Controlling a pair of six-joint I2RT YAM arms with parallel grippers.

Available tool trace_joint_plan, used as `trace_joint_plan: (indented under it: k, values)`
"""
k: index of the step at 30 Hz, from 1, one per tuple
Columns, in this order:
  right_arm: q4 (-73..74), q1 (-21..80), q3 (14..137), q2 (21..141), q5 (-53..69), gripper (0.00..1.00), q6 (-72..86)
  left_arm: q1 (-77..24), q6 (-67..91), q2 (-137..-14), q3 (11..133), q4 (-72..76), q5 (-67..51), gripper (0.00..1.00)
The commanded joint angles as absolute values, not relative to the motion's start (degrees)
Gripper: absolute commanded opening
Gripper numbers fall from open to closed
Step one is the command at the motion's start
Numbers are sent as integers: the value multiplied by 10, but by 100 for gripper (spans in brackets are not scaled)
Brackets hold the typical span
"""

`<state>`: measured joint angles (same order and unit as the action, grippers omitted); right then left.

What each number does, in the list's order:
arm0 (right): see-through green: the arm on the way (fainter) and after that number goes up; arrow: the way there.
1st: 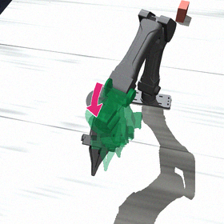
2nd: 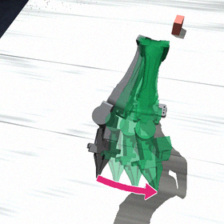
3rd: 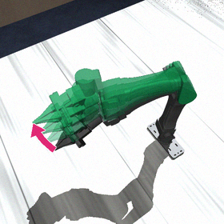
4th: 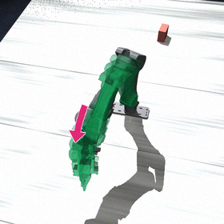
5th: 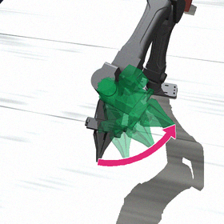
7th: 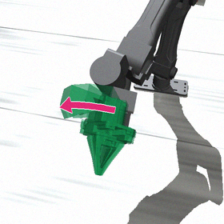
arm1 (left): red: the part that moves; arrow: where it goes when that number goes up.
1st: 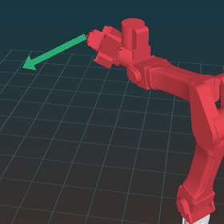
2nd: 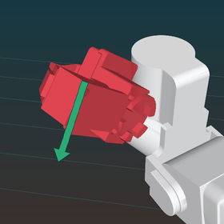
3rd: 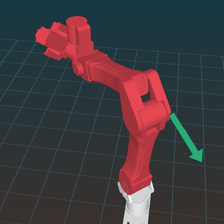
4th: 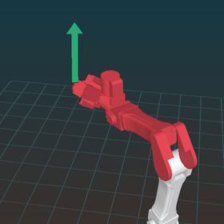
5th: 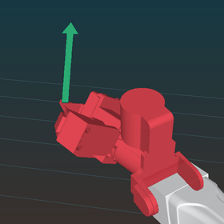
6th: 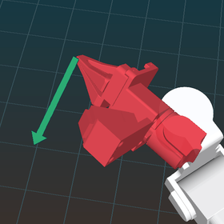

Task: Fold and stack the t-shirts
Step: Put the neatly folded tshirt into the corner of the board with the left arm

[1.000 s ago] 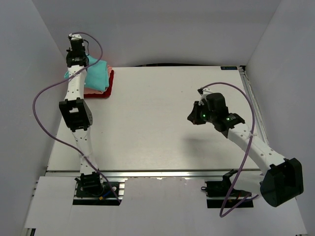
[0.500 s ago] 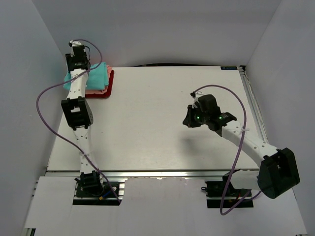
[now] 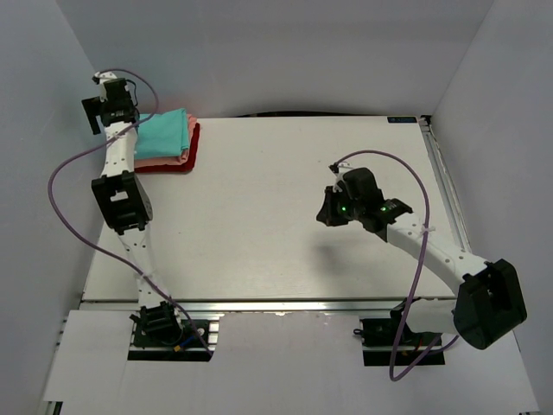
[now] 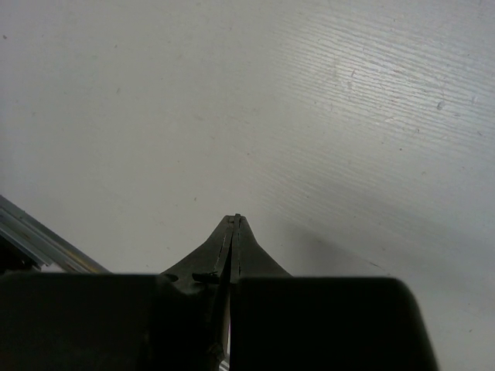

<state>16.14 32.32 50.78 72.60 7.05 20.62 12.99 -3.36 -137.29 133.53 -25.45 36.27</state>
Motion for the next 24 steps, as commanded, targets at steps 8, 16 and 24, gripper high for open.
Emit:
trace_joint_plan:
  k: [8, 16, 24]
  values:
    - [147, 333, 512, 687, 26, 8, 213, 15, 59, -1099, 1184, -306, 268, 98]
    - [211, 333, 500, 553, -46, 63, 246, -51, 217, -772, 782, -331, 149, 98]
    - [244, 333, 453, 409, -73, 89, 231, -75, 267, -539, 551, -408, 141, 98]
